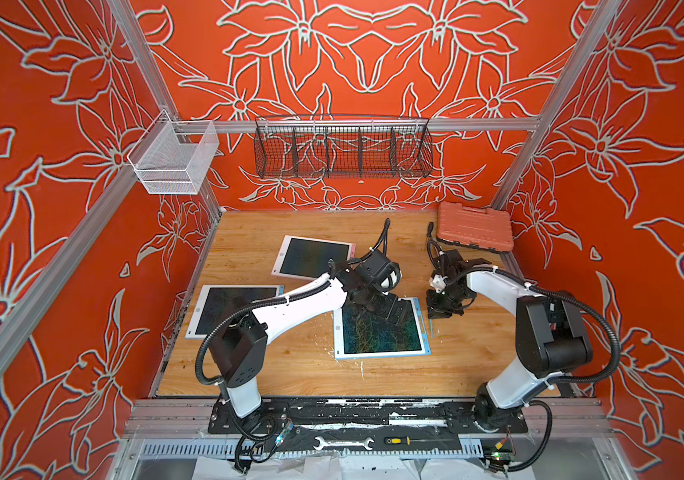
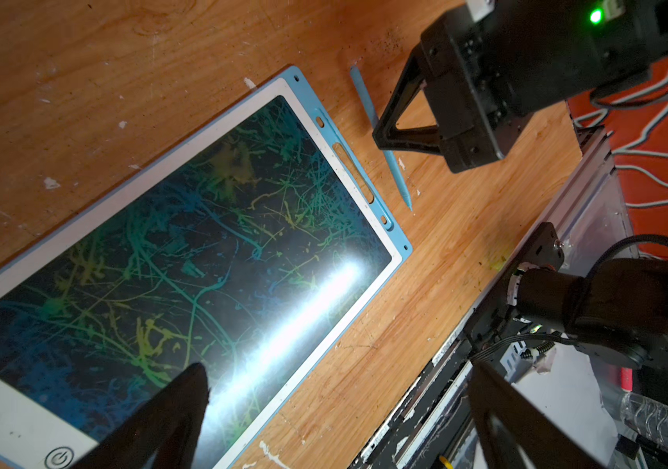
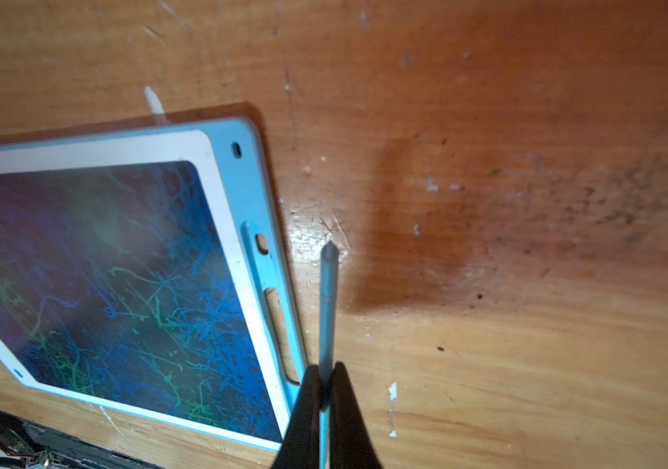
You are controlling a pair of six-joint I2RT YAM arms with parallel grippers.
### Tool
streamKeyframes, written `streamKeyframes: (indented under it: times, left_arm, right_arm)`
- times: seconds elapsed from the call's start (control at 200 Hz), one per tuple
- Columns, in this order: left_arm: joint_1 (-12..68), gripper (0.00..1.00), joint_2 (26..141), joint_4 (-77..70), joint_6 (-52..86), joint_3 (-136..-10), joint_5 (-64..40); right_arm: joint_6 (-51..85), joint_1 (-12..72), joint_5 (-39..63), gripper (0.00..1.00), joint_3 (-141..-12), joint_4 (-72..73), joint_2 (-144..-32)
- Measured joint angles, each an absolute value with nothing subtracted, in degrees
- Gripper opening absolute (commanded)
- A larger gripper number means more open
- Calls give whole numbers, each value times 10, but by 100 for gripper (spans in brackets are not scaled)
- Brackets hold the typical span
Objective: Place the stylus back onto the writing tablet
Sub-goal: Pick up the stylus from the center of the board.
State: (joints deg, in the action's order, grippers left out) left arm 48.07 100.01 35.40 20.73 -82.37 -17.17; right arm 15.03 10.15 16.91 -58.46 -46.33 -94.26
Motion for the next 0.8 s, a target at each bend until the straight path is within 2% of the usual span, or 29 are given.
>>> streamKeyframes:
  times: [0.801]
  left_arm:
    - [479, 97, 987, 338, 224, -798, -172]
  right_arm:
    - [139, 152, 154, 0, -615, -465, -971]
